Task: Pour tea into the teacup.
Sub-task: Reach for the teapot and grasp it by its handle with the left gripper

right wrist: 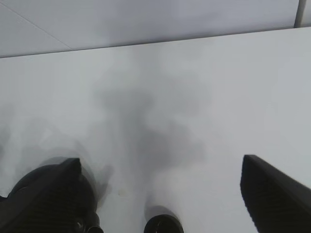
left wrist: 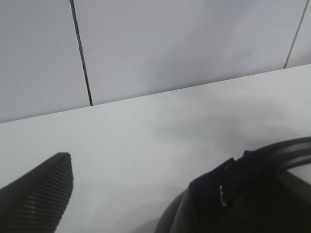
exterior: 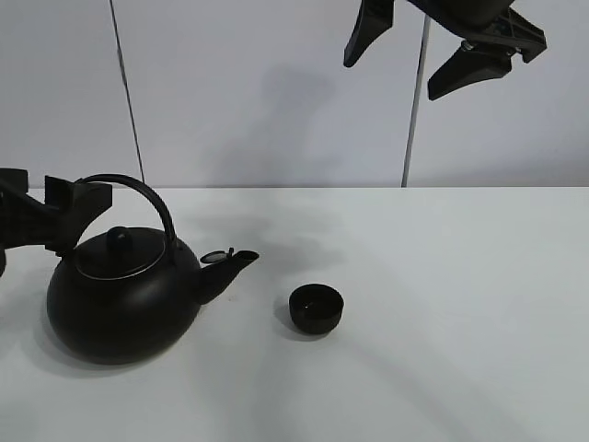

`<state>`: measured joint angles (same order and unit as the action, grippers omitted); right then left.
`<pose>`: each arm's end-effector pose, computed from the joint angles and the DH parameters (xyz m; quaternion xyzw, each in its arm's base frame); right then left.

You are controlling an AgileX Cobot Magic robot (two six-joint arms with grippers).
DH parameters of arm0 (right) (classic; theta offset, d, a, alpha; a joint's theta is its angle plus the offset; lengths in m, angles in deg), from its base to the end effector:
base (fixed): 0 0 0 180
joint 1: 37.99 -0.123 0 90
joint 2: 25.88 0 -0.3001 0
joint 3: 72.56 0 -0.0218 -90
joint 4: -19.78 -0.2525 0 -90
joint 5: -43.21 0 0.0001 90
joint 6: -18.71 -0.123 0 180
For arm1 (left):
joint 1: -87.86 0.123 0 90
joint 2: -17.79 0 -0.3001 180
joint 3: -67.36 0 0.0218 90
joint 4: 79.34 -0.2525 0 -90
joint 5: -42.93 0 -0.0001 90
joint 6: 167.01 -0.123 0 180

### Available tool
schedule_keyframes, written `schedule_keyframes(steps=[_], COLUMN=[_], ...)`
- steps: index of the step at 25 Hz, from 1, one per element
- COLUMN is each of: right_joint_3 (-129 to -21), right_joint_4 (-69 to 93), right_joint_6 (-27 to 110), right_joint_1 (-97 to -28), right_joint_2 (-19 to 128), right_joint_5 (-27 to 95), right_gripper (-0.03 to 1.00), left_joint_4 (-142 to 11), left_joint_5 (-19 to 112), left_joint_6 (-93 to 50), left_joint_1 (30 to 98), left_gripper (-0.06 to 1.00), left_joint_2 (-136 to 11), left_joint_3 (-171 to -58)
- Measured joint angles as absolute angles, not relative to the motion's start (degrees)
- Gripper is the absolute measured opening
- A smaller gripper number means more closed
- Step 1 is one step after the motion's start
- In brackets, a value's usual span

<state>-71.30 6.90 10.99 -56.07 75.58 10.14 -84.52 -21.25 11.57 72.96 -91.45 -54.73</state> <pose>0.3726 0.1374 0.2962 -0.0193 0.9227 0.1732 0.3439 0.2832 -0.0857 0.1372 0.1513 0.7680 -0.0924 0.6155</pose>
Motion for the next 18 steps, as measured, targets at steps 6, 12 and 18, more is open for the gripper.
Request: schedule_keyframes(steps=[6,12,18], right_joint_3=[-71.3,-71.3,-71.3], right_joint_4=[6.9,6.9,6.9], right_joint_6=[11.0,11.0,11.0], right_joint_1=[-56.1,-56.1,-56.1], right_joint_2=[75.6,75.6,75.6], right_joint_5=[10.1,10.1,10.1], right_gripper=[0.61,0.61,0.61], left_joint_4=[-84.5,-84.6,-84.7], left_joint_5=[-19.3,-18.5,-21.5], left_joint_6=[11.5,11.5,11.4], left_joint_1=[73.0,73.0,73.0], left_gripper=[0.66,0.66,0.66], left_joint_2=[-91.4,-93.5,-95.3], left_joint_3=[-55.2,-55.4,-55.5])
